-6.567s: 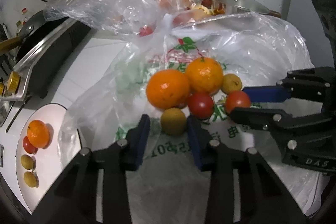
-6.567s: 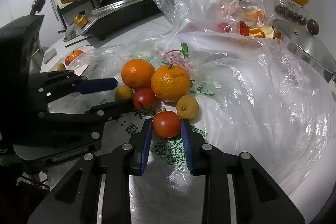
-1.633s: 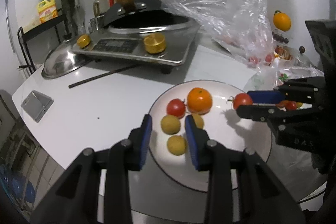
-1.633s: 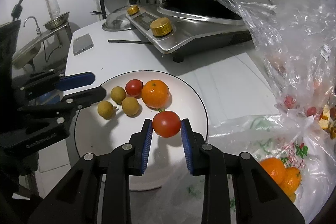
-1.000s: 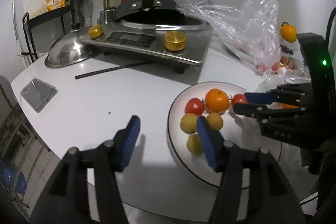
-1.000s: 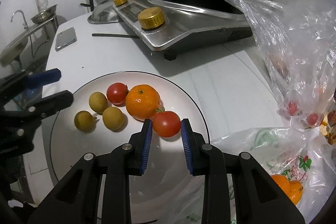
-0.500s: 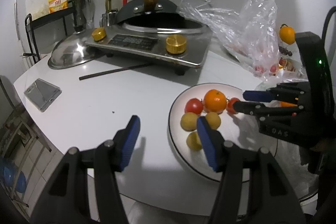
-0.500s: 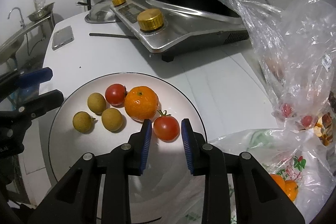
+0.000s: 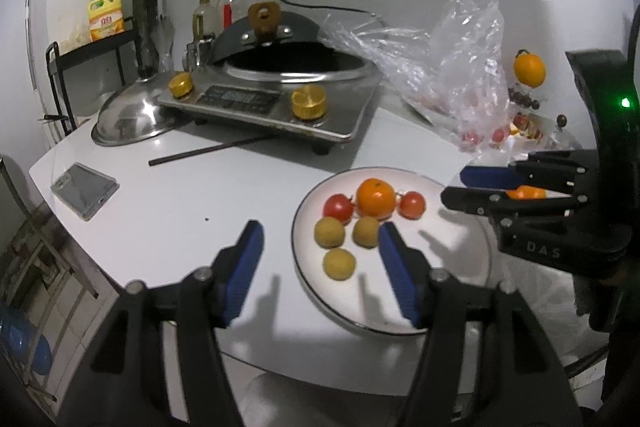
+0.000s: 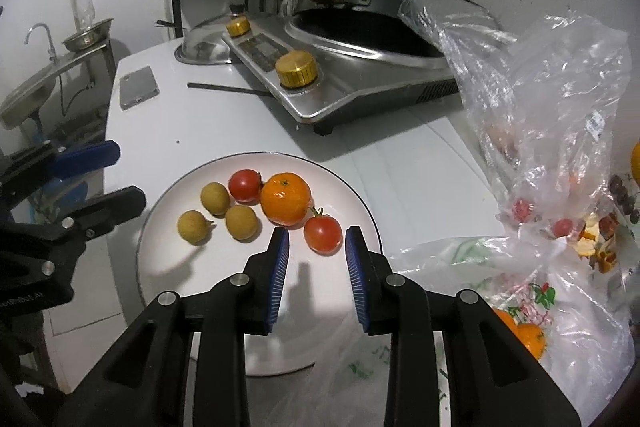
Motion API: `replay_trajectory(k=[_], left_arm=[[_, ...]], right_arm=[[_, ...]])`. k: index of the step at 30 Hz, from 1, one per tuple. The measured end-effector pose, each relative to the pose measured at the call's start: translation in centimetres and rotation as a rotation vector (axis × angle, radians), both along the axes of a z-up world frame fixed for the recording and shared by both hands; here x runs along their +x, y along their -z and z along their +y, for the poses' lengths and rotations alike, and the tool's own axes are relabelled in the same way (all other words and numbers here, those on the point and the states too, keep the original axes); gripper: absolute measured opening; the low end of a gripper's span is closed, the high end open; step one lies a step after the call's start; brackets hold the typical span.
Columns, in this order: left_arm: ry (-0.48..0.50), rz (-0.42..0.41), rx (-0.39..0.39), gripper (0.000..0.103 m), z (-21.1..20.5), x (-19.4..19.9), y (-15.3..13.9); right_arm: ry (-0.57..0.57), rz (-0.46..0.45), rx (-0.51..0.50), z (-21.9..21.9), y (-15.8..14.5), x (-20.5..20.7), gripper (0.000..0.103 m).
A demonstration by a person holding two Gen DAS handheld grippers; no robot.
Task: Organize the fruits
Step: 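Lower the right gripper and release the red tomato onto the plate, then move both grippers back to the fruit pile on the bag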
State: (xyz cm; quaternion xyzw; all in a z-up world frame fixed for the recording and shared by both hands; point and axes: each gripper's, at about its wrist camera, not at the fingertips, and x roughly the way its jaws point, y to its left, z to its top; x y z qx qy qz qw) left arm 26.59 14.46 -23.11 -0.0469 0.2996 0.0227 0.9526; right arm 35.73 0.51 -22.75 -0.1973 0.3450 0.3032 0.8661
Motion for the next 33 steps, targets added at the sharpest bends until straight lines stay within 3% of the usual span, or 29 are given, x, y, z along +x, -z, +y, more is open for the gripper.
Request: replay_trajectory(k=[12,33], left_arm=[[0.021,-0.039,0.012,0.066,-2.3,-2.7,-2.4],[0.086,-0.055,0.036,0.066,-7.8,-5.2,-4.6]], right_arm=[[0.008,-0.053,0.058,-2.6,-3.2,-3.5,0.031],[0.052,-0.098,0.130,-8.5,-6.0,-7.3,0.033]])
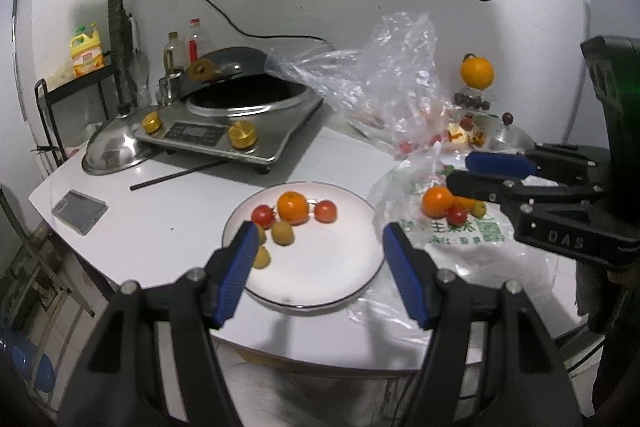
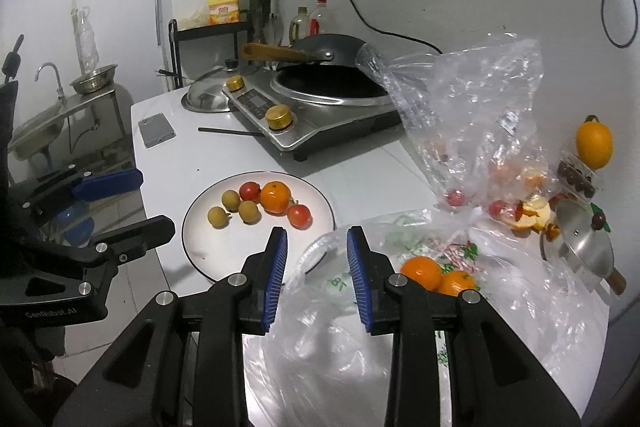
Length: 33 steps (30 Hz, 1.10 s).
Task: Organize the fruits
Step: 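Move both grippers back to the fruit pile on the bag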
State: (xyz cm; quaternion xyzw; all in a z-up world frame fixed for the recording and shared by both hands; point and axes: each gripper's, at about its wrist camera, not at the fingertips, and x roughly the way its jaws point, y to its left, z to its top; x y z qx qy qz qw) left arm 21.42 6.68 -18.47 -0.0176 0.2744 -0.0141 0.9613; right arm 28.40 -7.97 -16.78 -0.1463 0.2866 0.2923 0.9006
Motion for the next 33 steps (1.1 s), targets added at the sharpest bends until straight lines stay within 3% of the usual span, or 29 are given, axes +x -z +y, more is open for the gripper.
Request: replay_trajectory(k=[33], left_arm=[[0.148,0.032,0.098,0.066,-10.8,2.1,-0.2]], right_arm=[[0.174,0.020,0.067,-12.6,1.4,0.2,0.033]])
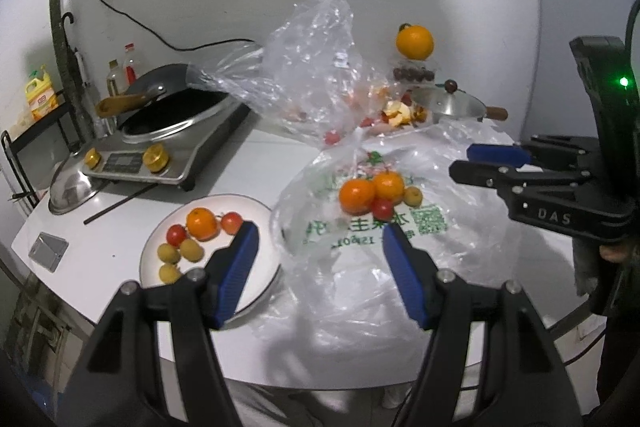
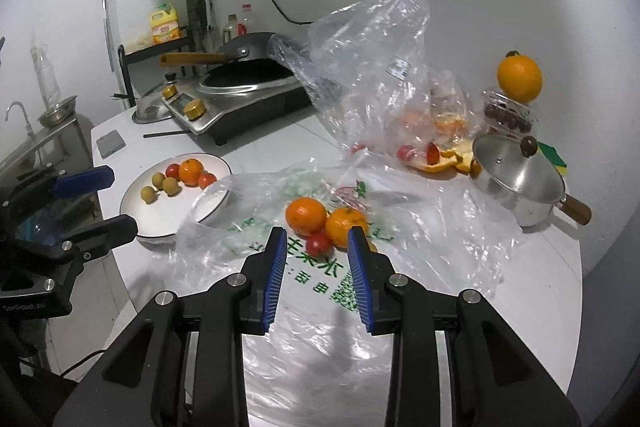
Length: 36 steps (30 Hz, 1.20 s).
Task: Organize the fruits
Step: 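Move both grippers back to the fruit pile on the bag, then grasp a small yellow fruit with the right gripper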
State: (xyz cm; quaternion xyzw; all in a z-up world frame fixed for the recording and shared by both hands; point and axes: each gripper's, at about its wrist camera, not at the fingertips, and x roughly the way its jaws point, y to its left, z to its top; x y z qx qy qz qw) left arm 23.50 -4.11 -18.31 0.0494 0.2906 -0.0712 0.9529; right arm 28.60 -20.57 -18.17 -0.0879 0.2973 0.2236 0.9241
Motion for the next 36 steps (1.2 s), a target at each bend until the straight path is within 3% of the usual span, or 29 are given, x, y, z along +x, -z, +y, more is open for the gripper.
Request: replay_trajectory(k=[20,36], left_arm=[[0.052,0.053,0.006,0.066,-4.2,3.9,2.4],[0.050,0.123,-0.012,0.066,-4.8,8.3,4.8]], right_arm=[[-0.026,0.048,-0.004,-2.1,2.1,2.9,0.033],[-0.051,0.129,-0.012,-1.8,4.8,7.3,0.033]])
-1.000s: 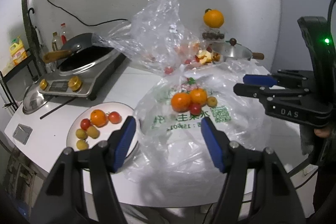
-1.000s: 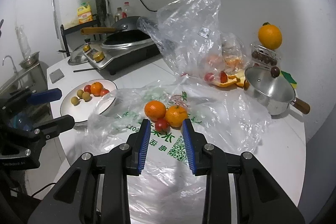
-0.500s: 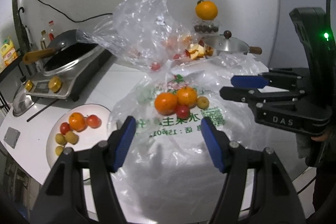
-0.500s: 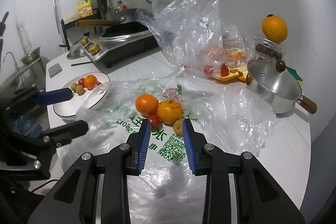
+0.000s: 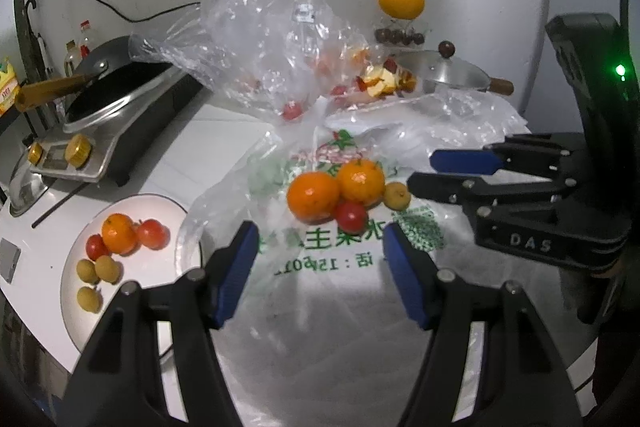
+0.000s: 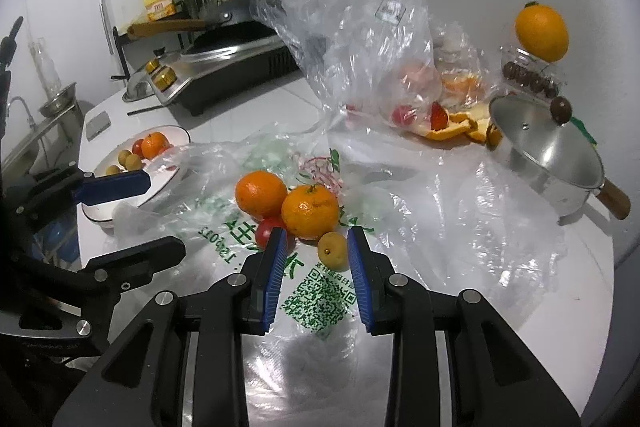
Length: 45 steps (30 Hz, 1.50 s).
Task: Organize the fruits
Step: 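Grasp a small yellow fruit with the right gripper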
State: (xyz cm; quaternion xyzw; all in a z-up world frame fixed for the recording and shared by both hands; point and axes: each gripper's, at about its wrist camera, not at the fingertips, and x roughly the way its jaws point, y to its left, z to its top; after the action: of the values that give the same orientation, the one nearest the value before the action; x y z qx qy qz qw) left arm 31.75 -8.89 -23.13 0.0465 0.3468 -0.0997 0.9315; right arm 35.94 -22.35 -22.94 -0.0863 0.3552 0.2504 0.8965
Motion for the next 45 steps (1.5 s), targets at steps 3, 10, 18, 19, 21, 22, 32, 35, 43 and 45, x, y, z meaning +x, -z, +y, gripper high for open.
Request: replay_trajectory(k=[3,10,18,19,21,22,32,35,43,45], left_arm=[[0.001,0.015,-0.002,0.066,-0.1,0.6,0.6],[0.016,0.042,-0.004,0.066,-0.8,1.8,1.5],[0.031,0.067,0.017,0.066,-1.7,2.7,2.0],[0.031,0.071,0.018,0.066,-1.8,2.9,2.1],[0.026,0.084,0.013,0.066,-2.0,3.3,2.4],[0.024,0.088,0.010,0.066,-2.1,3.5,2.6],[0.022,0.130,-0.006,0.057,-2.7,5.2,3.7],[0.029,0.137,-0.003,0.051,-3.1,5.6,3.9],[0.038,0.186,-0.027,0.044,-3.4,7.0,4.9],[0.039,0.191,-0.027,0.038,-3.4,7.3,5.1]], right_arm=[[-0.005,0.019,-0.010,0.3,0.7,0.7,0.033],[-0.006,0.060,-0.016,0.4,2.1,2.1,0.033],[-0.014,0.109,-0.018,0.5,3.4,3.2,0.033],[-0.012,0.115,-0.014,0.4,3.6,3.4,0.033],[-0.010,0.124,-0.015,0.3,3.9,3.6,0.032],[-0.009,0.128,-0.019,0.2,4.1,3.7,0.030],[-0.014,0.099,0.004,-0.8,3.1,3.2,0.026],[-0.005,0.088,0.012,-1.3,2.7,3.2,0.026],[0.008,0.086,0.037,-2.2,2.8,3.3,0.026],[0.008,0.083,0.039,-2.3,2.8,3.3,0.026]])
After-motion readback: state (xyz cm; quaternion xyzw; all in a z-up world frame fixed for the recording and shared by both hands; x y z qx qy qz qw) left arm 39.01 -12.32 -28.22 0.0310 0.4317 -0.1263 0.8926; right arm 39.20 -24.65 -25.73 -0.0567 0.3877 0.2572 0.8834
